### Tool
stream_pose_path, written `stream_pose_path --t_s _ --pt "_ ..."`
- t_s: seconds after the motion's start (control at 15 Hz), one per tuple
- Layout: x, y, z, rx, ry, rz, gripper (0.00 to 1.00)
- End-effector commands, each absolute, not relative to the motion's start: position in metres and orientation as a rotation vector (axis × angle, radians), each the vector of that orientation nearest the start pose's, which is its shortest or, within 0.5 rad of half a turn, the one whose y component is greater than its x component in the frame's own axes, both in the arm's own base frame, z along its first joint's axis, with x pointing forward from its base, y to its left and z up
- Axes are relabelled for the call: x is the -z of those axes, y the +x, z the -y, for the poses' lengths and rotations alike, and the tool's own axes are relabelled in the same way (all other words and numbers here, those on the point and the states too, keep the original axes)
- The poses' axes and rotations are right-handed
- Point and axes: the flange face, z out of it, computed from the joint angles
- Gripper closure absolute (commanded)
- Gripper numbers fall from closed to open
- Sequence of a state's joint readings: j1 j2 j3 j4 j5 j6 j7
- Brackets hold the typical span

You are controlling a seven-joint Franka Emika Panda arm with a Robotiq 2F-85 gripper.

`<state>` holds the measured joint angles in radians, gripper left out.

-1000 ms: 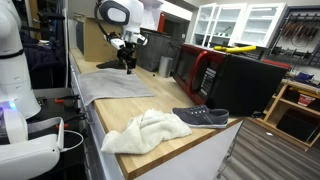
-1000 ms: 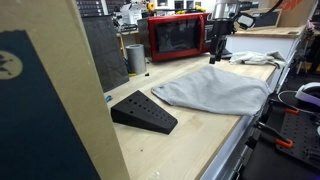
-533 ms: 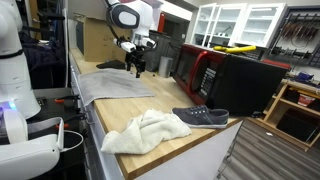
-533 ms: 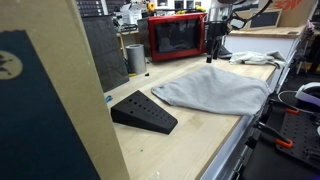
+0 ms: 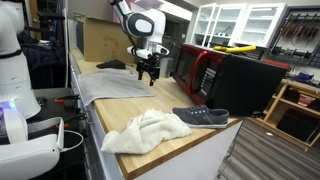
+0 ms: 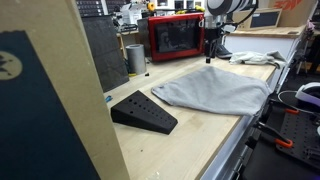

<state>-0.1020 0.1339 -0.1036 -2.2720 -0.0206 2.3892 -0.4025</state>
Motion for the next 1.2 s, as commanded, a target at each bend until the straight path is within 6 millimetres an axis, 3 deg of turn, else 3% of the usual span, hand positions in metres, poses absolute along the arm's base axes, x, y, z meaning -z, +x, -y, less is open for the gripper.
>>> stream_pose_path --t_s 0.0,0.27,0.33,0.67,1.13 --pt "-0.292 0.535 0.121 -0.082 -3.116 0.390 0.00" --pt "-0.300 0.529 0.124 -0.078 -3.115 0.364 0.00" --pt "-0.288 0.531 0.123 -0.071 -3.128 0.364 0.00" --pt "-0.290 0.530 0.124 -0.069 -3.129 0.360 0.00" --pt "-0.275 0.534 0.124 -0.084 -3.137 0.441 0.00"
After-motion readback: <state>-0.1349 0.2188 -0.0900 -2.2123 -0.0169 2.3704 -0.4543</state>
